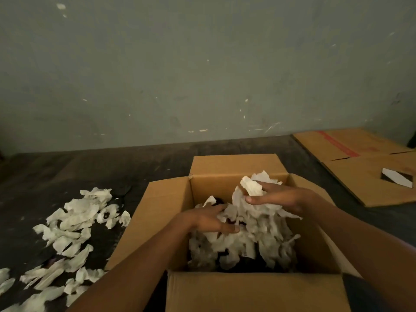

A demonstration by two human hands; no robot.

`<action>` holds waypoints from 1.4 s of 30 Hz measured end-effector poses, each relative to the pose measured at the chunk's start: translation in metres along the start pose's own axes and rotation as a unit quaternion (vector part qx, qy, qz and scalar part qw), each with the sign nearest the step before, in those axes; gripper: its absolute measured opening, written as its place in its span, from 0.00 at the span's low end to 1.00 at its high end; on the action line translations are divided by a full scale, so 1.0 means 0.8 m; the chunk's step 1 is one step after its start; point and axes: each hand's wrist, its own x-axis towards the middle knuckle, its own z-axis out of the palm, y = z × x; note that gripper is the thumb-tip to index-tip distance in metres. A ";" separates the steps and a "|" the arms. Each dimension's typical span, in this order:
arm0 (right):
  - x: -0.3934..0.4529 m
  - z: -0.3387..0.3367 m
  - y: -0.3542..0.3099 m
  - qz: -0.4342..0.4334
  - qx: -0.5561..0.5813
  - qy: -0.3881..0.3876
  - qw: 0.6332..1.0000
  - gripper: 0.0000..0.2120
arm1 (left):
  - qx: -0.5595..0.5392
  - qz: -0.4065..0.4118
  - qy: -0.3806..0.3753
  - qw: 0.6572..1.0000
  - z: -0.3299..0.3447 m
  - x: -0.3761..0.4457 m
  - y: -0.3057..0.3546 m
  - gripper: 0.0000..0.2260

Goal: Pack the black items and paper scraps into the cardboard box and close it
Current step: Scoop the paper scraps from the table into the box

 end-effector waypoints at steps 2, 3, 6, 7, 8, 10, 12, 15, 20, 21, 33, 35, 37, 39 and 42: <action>-0.002 -0.004 0.001 0.016 -0.009 -0.041 0.999 0.41 | 0.006 -0.006 -0.005 1.000 -0.001 0.002 -0.001 0.47; 0.001 -0.004 0.005 0.029 -0.020 -0.041 0.999 0.39 | 0.005 -0.005 0.003 1.000 0.002 0.004 -0.002 0.49; 0.016 0.007 0.018 0.071 -0.029 0.059 0.995 0.34 | -0.014 -0.016 -0.005 1.000 0.021 0.017 -0.009 0.55; 0.023 0.013 0.026 0.074 -0.048 0.090 0.992 0.34 | -0.007 -0.024 -0.022 0.999 0.030 0.024 -0.013 0.55; 0.027 0.020 0.033 0.082 -0.078 0.098 0.989 0.33 | 0.010 -0.036 -0.041 0.998 0.039 0.027 -0.015 0.55; 0.036 0.039 0.052 0.119 -0.131 0.043 0.983 0.33 | 0.052 -0.060 -0.078 0.994 0.058 0.031 -0.017 0.53; 0.042 0.059 0.068 0.148 -0.140 -0.038 0.978 0.37 | 0.076 -0.062 -0.096 0.991 0.068 0.026 -0.014 0.46; 0.048 0.074 0.064 0.113 -0.175 -0.077 0.975 0.38 | 0.103 -0.064 -0.088 0.989 0.064 0.026 -0.017 0.41; 0.038 0.068 0.037 0.052 -0.205 -0.081 0.974 0.27 | 0.133 -0.064 0.000 0.989 0.043 0.041 -0.024 0.38; 0.037 0.064 0.039 0.055 -0.174 -0.069 0.981 0.26 | 0.129 -0.049 0.027 0.990 0.040 0.043 -0.023 0.38; 0.102 0.054 0.141 0.155 -0.189 0.022 0.970 0.29 | 0.199 0.008 -0.049 0.979 0.088 0.077 -0.010 0.36; 0.109 0.070 0.157 0.162 -0.200 -0.027 0.966 0.31 | 0.187 -0.015 -0.056 0.981 0.087 0.073 -0.018 0.35; 0.106 0.074 0.157 0.189 -0.228 -0.052 0.954 0.30 | 0.179 -0.020 -0.065 0.982 0.085 0.070 -0.025 0.35; 0.104 0.060 0.136 0.189 -0.212 -0.056 0.957 0.28 | 0.159 -0.012 -0.068 0.985 0.076 0.075 -0.032 0.35; 0.108 0.033 0.099 0.146 -0.240 -0.009 0.960 0.26 | 0.112 0.022 -0.011 0.993 0.053 0.083 -0.043 0.30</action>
